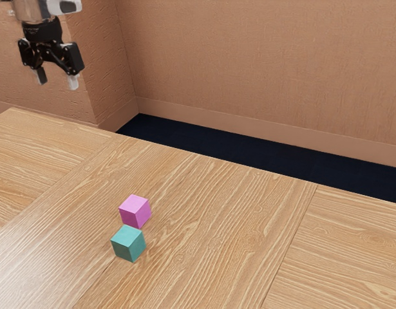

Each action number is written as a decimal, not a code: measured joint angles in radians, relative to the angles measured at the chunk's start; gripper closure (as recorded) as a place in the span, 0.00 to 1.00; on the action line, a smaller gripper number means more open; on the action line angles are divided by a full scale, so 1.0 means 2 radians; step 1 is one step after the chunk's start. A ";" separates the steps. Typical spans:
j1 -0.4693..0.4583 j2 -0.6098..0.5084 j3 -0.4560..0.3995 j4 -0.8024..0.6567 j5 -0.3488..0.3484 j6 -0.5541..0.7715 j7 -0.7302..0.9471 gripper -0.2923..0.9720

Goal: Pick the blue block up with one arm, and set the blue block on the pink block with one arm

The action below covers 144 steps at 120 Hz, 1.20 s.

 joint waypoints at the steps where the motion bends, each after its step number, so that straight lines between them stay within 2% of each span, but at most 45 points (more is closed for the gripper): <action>1: 0.000 0.000 0.000 0.000 0.000 0.001 0.000 0.23; 13: -0.008 -0.004 0.002 0.004 -0.002 0.007 0.001 0.23; 20: -0.027 -0.053 0.017 0.048 0.000 -0.003 0.001 0.23; 24: -0.011 -0.092 0.022 0.040 -0.002 -0.010 0.001 0.23; 33: 0.010 -0.228 0.012 -0.147 -0.001 0.012 -0.002 0.23; 40: 0.013 -0.263 -0.010 -0.297 0.005 0.055 -0.009 0.23; 46: 0.013 -0.237 -0.019 -0.362 0.008 0.097 -0.014 0.23; 54: 0.012 -0.186 -0.040 -0.399 0.000 0.154 -0.021 0.23; 65: 0.012 -0.149 -0.051 -0.462 -0.017 0.247 -0.034 0.23; 75: 0.013 -0.110 -0.053 -0.475 -0.028 0.311 -0.044 0.23; 90: 0.013 -0.055 -0.062 -0.478 -0.072 0.414 -0.049 0.23; 103: 0.010 -0.019 -0.078 -0.476 -0.092 0.489 -0.046 0.23; 116: 0.009 -0.013 -0.091 -0.472 -0.099 0.511 -0.033 0.23; 144: 0.007 -0.013 -0.096 -0.475 -0.102 0.489 -0.011 0.24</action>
